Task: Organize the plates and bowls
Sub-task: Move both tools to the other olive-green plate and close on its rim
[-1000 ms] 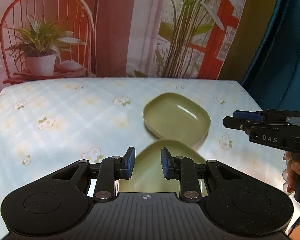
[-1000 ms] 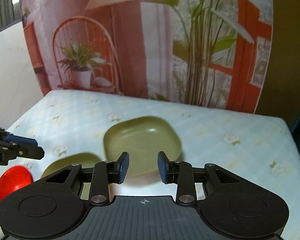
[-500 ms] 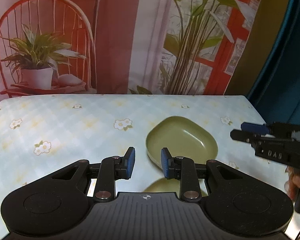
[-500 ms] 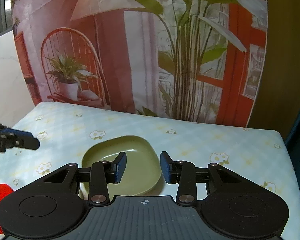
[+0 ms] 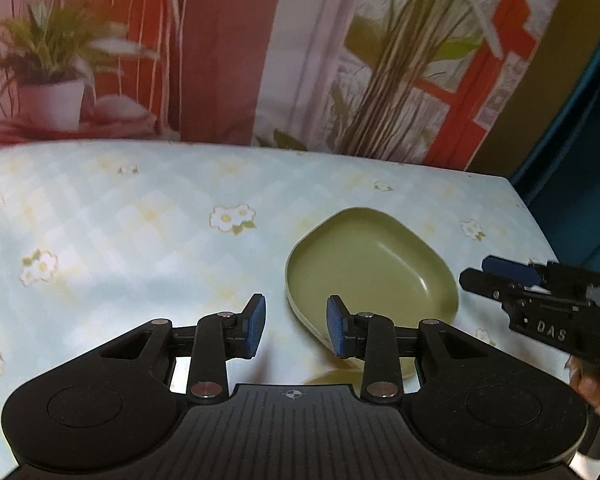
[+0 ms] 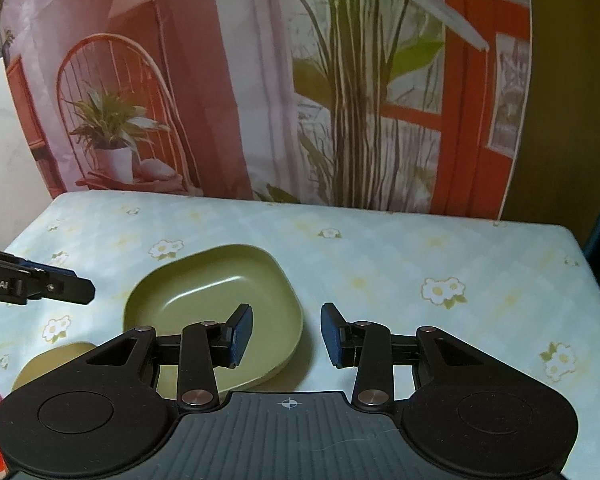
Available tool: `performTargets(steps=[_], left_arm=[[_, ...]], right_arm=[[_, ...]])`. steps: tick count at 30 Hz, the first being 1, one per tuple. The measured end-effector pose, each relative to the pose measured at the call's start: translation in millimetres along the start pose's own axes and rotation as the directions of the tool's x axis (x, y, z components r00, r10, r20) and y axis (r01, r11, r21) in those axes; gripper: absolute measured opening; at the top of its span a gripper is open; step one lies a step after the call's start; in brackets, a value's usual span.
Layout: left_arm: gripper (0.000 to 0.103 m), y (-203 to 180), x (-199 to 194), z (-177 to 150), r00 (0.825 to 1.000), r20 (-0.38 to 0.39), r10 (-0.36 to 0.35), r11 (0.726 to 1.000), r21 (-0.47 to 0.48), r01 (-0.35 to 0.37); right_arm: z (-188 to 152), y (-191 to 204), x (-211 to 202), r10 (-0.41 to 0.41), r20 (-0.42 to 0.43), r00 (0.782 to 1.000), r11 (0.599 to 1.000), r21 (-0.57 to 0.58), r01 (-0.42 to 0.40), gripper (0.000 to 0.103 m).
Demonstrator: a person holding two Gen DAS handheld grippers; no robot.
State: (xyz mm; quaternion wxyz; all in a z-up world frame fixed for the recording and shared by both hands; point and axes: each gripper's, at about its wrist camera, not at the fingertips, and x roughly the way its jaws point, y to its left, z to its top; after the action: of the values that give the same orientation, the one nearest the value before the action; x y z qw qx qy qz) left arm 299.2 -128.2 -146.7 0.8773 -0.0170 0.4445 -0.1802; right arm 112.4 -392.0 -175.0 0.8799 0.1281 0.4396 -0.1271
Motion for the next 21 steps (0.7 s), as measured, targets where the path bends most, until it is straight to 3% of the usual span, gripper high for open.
performTargets(steps=[15,19,21], left_arm=[[0.035,-1,46,-2,0.996,-0.083,-0.017,1.000,-0.002,0.016],[0.021,-5,49,-3,0.996,-0.092,-0.024,1.000,0.016,0.025],[0.021,-6,50,-4,0.996,-0.088,-0.019,1.000,0.015,0.020]], right_arm=[[-18,-6,35,0.023,-0.066,0.998,0.999,0.047,-0.020,0.033],[-22,-9,37,0.025,-0.071,0.997,0.998,0.065,-0.020,0.024],[-24,-9,39,0.037,-0.073,0.997,0.997,0.071,-0.032,0.019]])
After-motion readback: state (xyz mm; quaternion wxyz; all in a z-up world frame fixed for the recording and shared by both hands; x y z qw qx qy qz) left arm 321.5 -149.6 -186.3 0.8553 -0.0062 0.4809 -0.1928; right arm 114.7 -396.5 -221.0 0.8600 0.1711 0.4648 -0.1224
